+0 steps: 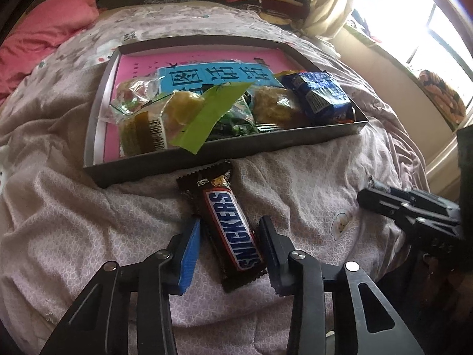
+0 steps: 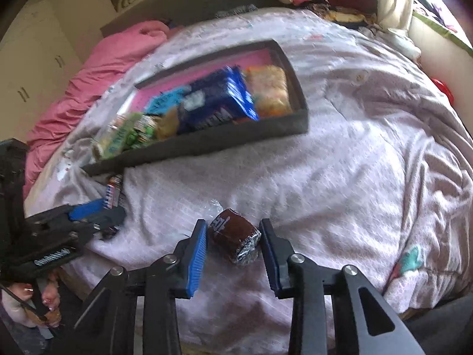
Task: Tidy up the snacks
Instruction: 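Close left gripper on Snickers bar while right closes on brown chocolate, then lift Snickers bar over tray with left gripper while right carries chocolate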
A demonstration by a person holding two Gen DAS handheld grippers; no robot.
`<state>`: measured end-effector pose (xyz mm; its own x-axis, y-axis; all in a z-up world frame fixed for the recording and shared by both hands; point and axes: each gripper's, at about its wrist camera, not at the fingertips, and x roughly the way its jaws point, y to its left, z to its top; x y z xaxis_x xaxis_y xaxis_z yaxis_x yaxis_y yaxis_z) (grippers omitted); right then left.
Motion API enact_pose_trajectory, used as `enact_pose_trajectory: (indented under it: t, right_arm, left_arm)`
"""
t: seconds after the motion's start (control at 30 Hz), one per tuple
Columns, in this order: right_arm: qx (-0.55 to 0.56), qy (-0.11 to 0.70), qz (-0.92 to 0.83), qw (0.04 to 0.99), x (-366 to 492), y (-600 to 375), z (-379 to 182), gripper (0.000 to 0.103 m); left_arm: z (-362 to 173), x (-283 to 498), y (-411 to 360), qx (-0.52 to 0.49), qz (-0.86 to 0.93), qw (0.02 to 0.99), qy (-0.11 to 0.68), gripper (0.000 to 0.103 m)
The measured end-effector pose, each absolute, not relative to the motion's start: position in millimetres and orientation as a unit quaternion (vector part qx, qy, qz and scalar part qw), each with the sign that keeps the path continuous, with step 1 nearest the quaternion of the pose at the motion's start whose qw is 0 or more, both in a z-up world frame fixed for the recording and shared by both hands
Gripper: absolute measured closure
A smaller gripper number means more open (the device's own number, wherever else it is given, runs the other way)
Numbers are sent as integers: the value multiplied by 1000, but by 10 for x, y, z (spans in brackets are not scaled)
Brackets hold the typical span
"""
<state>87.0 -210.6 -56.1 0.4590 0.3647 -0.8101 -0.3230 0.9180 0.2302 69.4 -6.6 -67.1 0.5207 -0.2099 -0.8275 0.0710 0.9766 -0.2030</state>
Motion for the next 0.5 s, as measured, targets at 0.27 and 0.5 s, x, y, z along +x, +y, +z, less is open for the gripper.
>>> enact_pose_trajectory:
  t: [0.27, 0.5]
  right_arm:
    - [-6, 420, 239, 875, 808, -1921, -346, 67]
    - [-22, 395, 254, 883, 764, -1855, -252, 67]
  left_arm:
    - [-548, 616, 44, -92, -84, 871, 474, 73]
    - [-216, 484, 169, -106, -81, 891, 434, 73]
